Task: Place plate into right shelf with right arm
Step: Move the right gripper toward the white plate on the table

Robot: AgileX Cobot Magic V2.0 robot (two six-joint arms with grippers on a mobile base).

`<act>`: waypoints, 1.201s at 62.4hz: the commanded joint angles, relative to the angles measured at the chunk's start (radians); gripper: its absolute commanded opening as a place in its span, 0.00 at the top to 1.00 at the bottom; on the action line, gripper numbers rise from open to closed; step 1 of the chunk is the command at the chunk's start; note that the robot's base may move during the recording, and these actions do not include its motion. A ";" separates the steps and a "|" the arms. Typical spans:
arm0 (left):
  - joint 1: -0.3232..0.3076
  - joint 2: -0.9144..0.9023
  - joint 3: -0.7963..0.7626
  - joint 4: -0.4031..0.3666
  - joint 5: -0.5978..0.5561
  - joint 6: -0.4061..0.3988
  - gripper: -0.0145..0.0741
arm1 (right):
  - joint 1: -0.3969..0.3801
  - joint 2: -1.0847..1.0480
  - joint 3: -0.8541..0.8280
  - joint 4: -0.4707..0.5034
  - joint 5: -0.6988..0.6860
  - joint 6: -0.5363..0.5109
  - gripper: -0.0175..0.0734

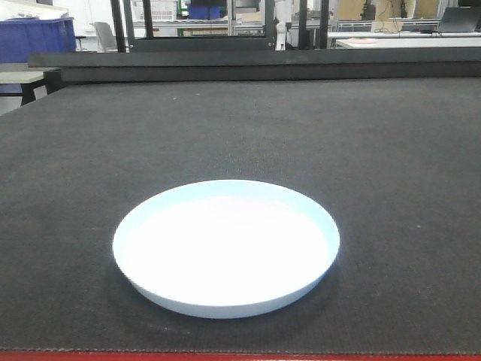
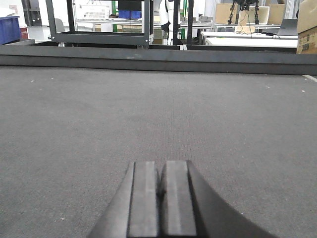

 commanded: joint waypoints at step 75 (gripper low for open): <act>0.001 -0.006 0.010 -0.006 -0.088 -0.003 0.89 | 0.001 0.634 -0.912 0.323 0.787 -0.245 0.75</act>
